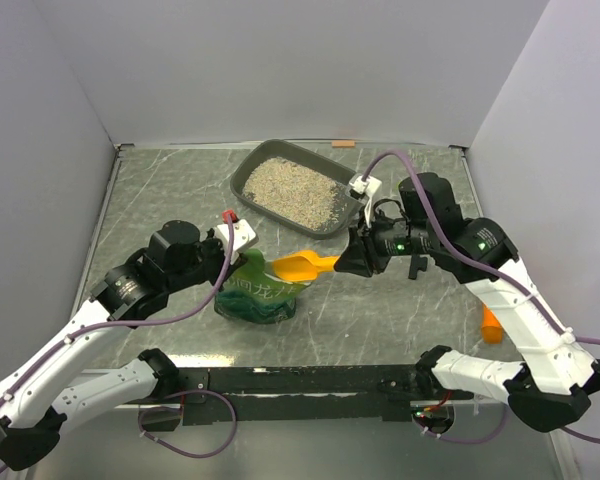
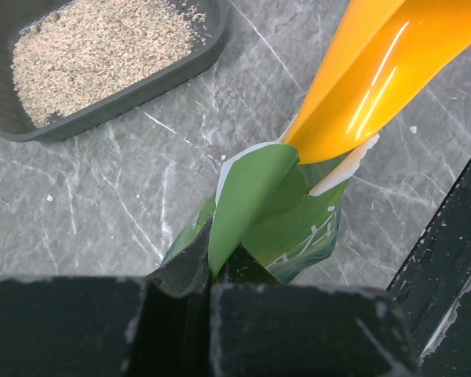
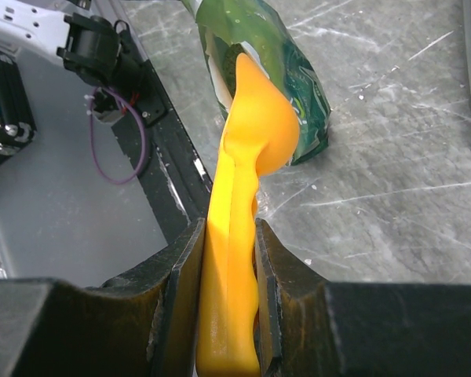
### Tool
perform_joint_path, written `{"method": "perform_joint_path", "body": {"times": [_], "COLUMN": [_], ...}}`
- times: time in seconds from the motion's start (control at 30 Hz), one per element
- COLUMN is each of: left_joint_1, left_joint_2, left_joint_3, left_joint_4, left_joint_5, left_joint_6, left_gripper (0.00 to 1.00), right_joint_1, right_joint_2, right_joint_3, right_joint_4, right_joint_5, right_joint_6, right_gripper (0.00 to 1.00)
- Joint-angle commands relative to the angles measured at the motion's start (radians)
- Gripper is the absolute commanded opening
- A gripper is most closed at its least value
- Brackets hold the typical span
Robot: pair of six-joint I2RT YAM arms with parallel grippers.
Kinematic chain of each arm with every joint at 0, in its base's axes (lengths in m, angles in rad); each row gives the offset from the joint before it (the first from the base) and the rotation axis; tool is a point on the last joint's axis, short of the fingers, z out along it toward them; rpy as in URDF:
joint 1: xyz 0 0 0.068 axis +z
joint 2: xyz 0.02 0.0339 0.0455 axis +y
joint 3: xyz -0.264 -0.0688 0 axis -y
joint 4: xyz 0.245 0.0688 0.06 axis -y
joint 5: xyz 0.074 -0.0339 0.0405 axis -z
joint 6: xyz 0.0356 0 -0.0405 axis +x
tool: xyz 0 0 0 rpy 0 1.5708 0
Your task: Fill the litter box with clean litter
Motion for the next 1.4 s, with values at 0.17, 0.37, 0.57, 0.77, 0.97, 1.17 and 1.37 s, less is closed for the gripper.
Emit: {"method": "perform_joint_path", "body": {"times": [0.17,0.37,0.57,0.77,0.97,1.17,1.37], "left_joint_1": [-0.019,-0.047,-0.105,-0.182,-0.214,-0.222,-0.225], "left_joint_2": [-0.006,-0.034,-0.048,-0.060,-0.126,-0.219,-0.265], "left_joint_3": [-0.004,-0.076,-0.159,-0.236,-0.289,-0.348,-0.392], "left_joint_4": [0.155,0.215,0.302,0.380,0.420,0.454,0.486], "left_joint_5": [0.061,0.001,-0.060,-0.117,-0.247,-0.301,-0.289], "left_joint_6": [-0.057,-0.073,-0.113,-0.140,-0.150,-0.145,-0.162], "left_gripper": [0.01,0.01,0.01,0.01,0.01,0.01,0.01], "right_joint_1": [0.021,0.022,0.047,0.085,0.131,0.163,0.165], "right_joint_2": [0.133,0.250,0.394,0.492,0.564,0.626,0.659], "right_joint_3": [0.045,0.108,0.196,0.216,0.190,0.107,-0.023], "right_joint_4": [-0.035,-0.036,-0.116,-0.154,-0.093,0.030,0.226], "right_joint_5": [0.021,0.002,0.039,0.166,0.271,0.292,0.211], "right_joint_6": [-0.040,0.046,0.123,0.181,0.288,0.397,0.469], "right_gripper": [0.00,0.00,0.00,0.00,0.00,0.00,0.00]}}
